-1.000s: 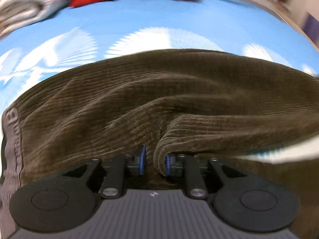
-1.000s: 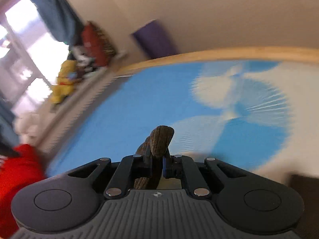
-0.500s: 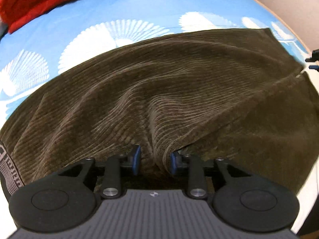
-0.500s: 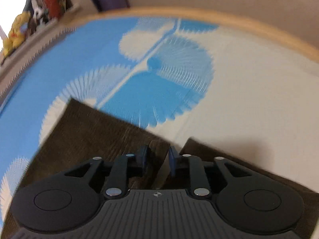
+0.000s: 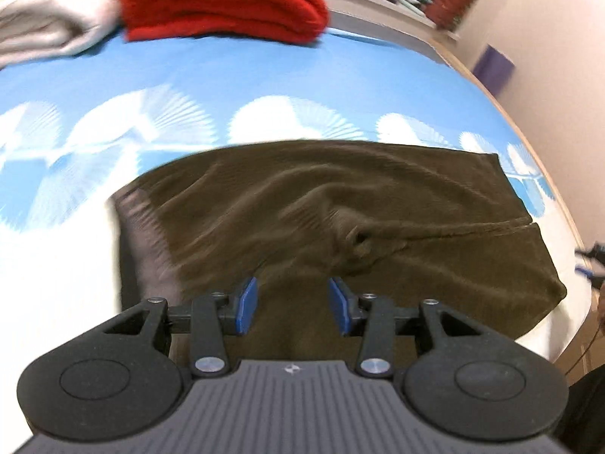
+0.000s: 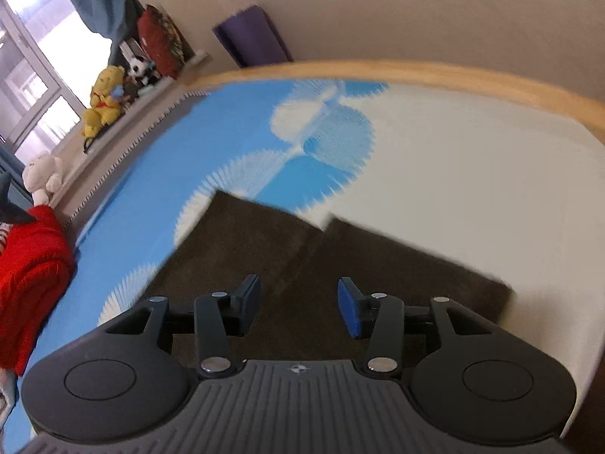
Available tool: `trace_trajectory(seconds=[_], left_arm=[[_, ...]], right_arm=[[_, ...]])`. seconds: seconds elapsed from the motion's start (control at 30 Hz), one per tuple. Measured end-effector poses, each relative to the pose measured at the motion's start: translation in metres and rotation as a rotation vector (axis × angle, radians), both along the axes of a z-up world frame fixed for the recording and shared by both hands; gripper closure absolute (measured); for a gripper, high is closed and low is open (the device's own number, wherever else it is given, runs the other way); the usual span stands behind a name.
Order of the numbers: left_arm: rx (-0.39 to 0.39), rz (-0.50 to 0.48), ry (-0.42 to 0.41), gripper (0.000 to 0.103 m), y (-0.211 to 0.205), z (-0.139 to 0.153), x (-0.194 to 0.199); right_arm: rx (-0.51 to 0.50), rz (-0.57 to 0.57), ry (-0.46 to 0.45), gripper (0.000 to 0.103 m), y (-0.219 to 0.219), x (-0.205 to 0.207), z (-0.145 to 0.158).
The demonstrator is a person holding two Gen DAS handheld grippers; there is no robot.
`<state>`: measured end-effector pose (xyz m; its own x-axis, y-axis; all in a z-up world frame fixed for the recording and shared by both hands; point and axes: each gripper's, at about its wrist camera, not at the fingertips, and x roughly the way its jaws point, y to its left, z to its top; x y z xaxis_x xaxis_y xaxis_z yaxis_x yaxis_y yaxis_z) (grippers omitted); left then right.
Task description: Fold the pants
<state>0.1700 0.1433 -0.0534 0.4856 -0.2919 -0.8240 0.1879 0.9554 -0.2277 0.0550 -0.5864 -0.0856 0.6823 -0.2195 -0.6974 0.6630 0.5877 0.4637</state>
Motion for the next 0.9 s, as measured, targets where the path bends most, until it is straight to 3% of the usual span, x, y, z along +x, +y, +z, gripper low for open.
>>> trace_trajectory(seconds=[0.17,0.23,0.3,0.37,0.47,0.57,0.67,0.7,0.77,0.83,0.9], left_arm=[[0.004,0.169,0.034,0.057,0.065,-0.047,-0.047],[-0.007,0.257,0.170,0.058,0.091,-0.078,-0.053],[0.011,0.302,0.173,0.054,0.106,-0.083,-0.052],[-0.006,0.350,0.153,0.041,0.118,-0.082,-0.048],[-0.080,0.412,0.196,0.040,0.131,-0.092,-0.040],[-0.084,0.366,0.238,0.040,0.122,-0.105,-0.034],[-0.014,0.307,0.251,0.040,0.111,-0.118,-0.033],[0.010,0.293,0.254,0.040,0.108,-0.121,-0.031],[0.044,0.281,0.267,0.040,0.105,-0.129,-0.032],[0.083,0.262,0.273,0.041,0.099,-0.133,-0.032],[0.130,0.230,0.249,0.050,0.091,-0.132,-0.033]], right_arm=[[0.112,0.018,0.128,0.055,0.000,-0.043,-0.037],[0.153,0.033,0.153,0.055,-0.003,-0.052,-0.048],[0.171,0.036,0.182,0.055,-0.006,-0.056,-0.058],[0.201,0.007,0.167,0.055,-0.011,-0.060,-0.065],[0.222,-0.012,0.195,0.055,-0.011,-0.057,-0.083],[0.270,-0.048,0.193,0.053,-0.011,-0.051,-0.094],[0.188,-0.015,0.214,0.057,0.000,-0.042,-0.093],[0.166,-0.016,0.225,0.061,0.001,-0.041,-0.093],[0.122,-0.016,0.255,0.087,0.005,-0.038,-0.092],[0.127,-0.018,0.258,0.092,0.000,-0.038,-0.092],[0.128,-0.022,0.244,0.095,-0.004,-0.035,-0.088]])
